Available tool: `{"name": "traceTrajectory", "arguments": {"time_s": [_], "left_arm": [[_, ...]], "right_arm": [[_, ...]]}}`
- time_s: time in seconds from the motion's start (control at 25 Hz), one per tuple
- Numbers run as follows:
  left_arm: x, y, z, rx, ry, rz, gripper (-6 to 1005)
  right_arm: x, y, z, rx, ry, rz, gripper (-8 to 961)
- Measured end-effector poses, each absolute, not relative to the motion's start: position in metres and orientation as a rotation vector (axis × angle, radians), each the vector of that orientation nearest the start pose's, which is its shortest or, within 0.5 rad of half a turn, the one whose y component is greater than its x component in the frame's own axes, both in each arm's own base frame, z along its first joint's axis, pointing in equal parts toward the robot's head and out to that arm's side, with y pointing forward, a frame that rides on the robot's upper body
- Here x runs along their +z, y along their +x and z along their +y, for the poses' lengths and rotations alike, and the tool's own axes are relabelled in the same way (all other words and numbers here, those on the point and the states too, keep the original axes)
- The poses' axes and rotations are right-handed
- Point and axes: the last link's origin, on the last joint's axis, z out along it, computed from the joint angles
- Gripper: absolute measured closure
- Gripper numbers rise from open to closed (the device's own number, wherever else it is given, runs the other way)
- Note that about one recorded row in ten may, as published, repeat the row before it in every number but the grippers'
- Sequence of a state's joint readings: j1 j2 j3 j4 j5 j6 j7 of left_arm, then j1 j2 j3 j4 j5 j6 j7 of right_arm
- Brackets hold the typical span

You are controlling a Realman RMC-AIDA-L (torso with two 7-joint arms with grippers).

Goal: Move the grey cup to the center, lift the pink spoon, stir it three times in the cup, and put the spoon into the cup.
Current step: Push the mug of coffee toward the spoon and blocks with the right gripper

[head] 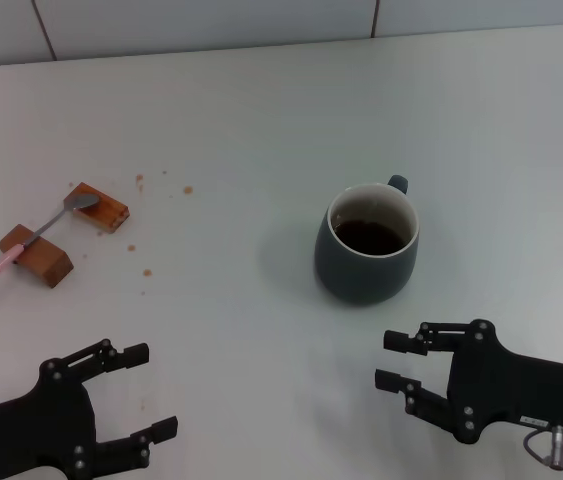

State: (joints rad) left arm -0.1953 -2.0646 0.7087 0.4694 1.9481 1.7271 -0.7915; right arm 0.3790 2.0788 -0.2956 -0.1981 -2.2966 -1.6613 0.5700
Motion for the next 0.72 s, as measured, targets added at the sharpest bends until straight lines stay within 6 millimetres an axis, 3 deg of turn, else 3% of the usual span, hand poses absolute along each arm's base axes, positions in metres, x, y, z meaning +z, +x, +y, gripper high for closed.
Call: {"name": "traceTrajectory", "arguments": {"time_s": [0.12,0.32,0.48,0.72], "left_arm": [[-0.021,-0.335,0.195,-0.796,-2.702,-0.384,168],[-0.021,-0.335,0.195,-0.795,-2.701,-0.382,168],[-0.02,-0.336,0.195,-0.793,-2.698,-0.381,168],[-0.02,-0.336,0.195,-0.794,-2.696,-0.381,168]], "right_arm": [[-0.056,0.308,0.218,0.913,-2.623,0.246,384],[-0.034,0.31,0.223,0.98,-2.297,0.178,607],[-0.015,0.325,0.24,0.922,-1.993,0.274,827],[-0.029,0.335,0.267,0.752,-2.025,0.36,923]]}}
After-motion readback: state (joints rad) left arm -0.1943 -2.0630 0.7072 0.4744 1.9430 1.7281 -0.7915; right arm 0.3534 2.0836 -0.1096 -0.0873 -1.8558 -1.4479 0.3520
